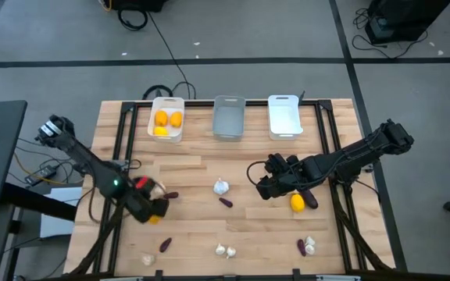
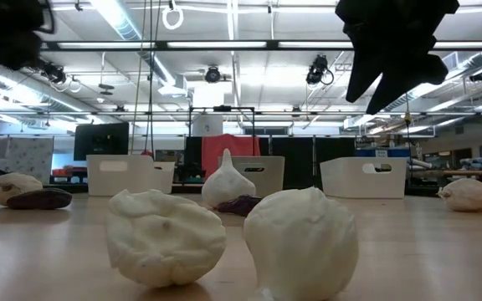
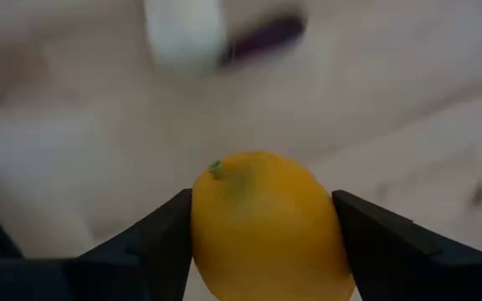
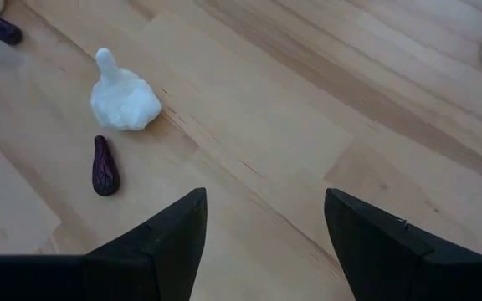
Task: Sort produce into baskets
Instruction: Put the lemon into the left white bin
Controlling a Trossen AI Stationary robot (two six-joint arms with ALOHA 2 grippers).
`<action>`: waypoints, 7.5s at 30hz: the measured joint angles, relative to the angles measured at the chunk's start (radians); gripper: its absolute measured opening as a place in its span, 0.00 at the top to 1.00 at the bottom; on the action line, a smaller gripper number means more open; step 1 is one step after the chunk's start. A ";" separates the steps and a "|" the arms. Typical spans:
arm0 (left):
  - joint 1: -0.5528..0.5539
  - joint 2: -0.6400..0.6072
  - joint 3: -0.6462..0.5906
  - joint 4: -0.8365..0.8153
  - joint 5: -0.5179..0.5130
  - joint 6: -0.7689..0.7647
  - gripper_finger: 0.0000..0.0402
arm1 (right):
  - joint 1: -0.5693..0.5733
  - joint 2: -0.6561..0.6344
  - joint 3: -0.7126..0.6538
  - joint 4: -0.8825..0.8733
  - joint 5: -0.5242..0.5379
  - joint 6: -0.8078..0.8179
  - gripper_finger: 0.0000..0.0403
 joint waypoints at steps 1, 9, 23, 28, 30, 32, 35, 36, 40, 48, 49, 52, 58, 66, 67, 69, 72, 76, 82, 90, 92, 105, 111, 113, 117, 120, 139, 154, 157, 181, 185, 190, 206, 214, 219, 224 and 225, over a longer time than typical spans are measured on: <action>0.030 -0.024 0.000 -0.025 -0.025 0.038 0.35 | 0.000 0.000 0.000 0.001 0.000 0.009 0.37; 0.346 -0.157 0.000 -0.119 -0.201 0.437 0.34 | 0.000 0.000 0.000 0.009 -0.008 0.076 0.37; 1.058 -0.110 0.001 0.174 -0.099 1.348 0.34 | -0.040 0.000 0.000 0.015 -0.043 0.119 0.37; 1.254 -0.013 0.002 0.273 -0.001 1.542 0.34 | -0.067 0.000 0.000 0.015 -0.075 0.142 0.37; 1.301 0.031 0.005 0.315 0.034 1.600 0.34 | -0.074 0.000 0.000 0.015 -0.075 0.153 0.37; 1.334 0.073 0.010 0.349 0.050 1.649 0.34 | -0.084 0.000 0.000 0.015 -0.075 0.160 0.37; 1.367 0.124 0.009 0.413 0.052 1.686 0.34 | -0.102 0.000 0.000 0.014 -0.075 0.167 0.38; 1.376 0.138 0.007 0.433 0.022 1.703 0.34 | -0.107 0.000 0.000 0.014 -0.075 0.167 0.38; 1.394 0.178 0.031 0.444 0.030 1.732 0.33 | -0.132 0.000 0.000 0.014 -0.075 0.167 0.37; 1.411 0.215 0.050 0.413 0.048 1.822 0.32 | -0.166 0.000 0.000 0.014 -0.076 0.170 0.37; 1.411 0.225 0.050 0.392 0.049 1.822 0.32 | -0.170 0.000 0.000 0.014 -0.077 0.167 0.37; 1.413 0.237 0.048 0.343 0.105 1.817 0.32 | -0.182 0.000 0.000 0.015 -0.079 0.156 0.37; 1.411 0.253 0.048 0.302 0.154 1.815 0.29 | -0.196 0.000 0.000 0.017 -0.090 0.145 0.37; 1.419 0.257 0.048 0.450 0.055 1.822 0.14 | -0.196 0.000 0.000 0.017 -0.110 0.145 0.37; 1.422 0.257 0.048 0.470 0.056 1.823 0.12 | -0.196 0.000 0.000 0.017 -0.117 0.145 0.37; 1.431 0.257 0.048 0.500 0.059 1.825 0.09 | -0.196 0.000 0.000 0.018 -0.134 0.148 0.37; 1.447 0.257 0.048 0.539 0.070 1.868 0.07 | -0.188 0.000 0.000 0.019 -0.147 0.160 0.37; 1.492 0.281 0.049 0.599 0.073 1.872 0.07 | -0.174 0.000 0.000 0.021 -0.146 0.181 0.37; 1.556 0.378 0.048 0.651 0.074 1.872 0.09 | -0.161 0.000 0.000 0.022 -0.133 0.208 0.37; 1.620 0.453 0.100 0.638 0.073 1.856 0.09 | -0.159 0.000 0.000 0.025 -0.135 0.208 0.37; 1.636 0.452 0.129 0.636 0.062 1.846 0.09 | -0.159 0.000 0.000 0.025 -0.135 0.207 0.37; 1.683 0.435 0.352 0.414 0.080 1.888 0.09 | -0.130 0.000 0.000 -0.004 -0.193 0.178 0.37; 1.626 0.347 0.404 0.379 0.307 1.855 0.09 | -0.061 0.000 0.000 -0.141 -0.430 0.172 0.37; 1.574 0.307 0.405 0.391 0.339 1.823 0.09 | -0.023 0.000 0.000 -0.146 -0.500 0.173 0.37; 1.430 0.251 0.404 0.386 0.334 1.781 0.09 | 0.066 0.000 0.000 -0.154 -0.508 0.242 0.38; 1.304 0.239 0.404 0.411 0.298 1.736 0.09 | 0.105 0.000 0.000 -0.211 -0.468 0.338 0.38; 0.913 0.322 0.404 0.530 0.192 1.619 0.09 | 0.251 0.000 -0.185 -0.195 -0.416 0.747 0.37; 0.787 0.321 0.404 0.529 0.195 1.605 0.09 | 0.252 0.000 -0.308 0.018 -0.354 0.719 0.39; 0.766 0.321 0.404 0.540 0.194 1.605 0.09 | 0.252 0.000 -0.308 0.076 -0.306 0.676 0.45; 0.794 0.561 0.253 1.173 0.517 1.129 0.09 | 0.106 0.000 -0.307 0.683 0.139 -0.245 0.52; 0.794 0.602 0.254 1.250 0.526 1.107 0.09 | 0.058 0.000 -0.307 0.761 0.139 -0.331 0.52; 0.795 0.614 0.255 1.270 0.557 1.107 0.09 | -0.012 0.000 -0.306 0.814 0.131 -0.410 0.52; 0.809 0.615 0.255 1.248 0.515 1.183 0.35 | -0.092 0.000 -0.305 0.951 0.072 -0.545 0.52; 0.861 0.615 0.255 1.245 0.557 1.162 0.54 | -0.096 0.000 -0.305 0.945 0.065 -0.519 0.38; 0.938 0.582 0.254 1.201 0.592 1.168 0.54 | -0.099 0.000 -0.305 0.903 -0.018 -0.402 0.28; 1.036 0.514 0.256 1.048 0.595 1.279 0.52 | -0.100 0.000 -0.305 0.790 -0.089 -0.283 0.24; 1.059 0.496 0.256 0.999 0.597 1.315 0.52 | -0.100 0.000 -0.306 0.757 -0.099 -0.258 0.24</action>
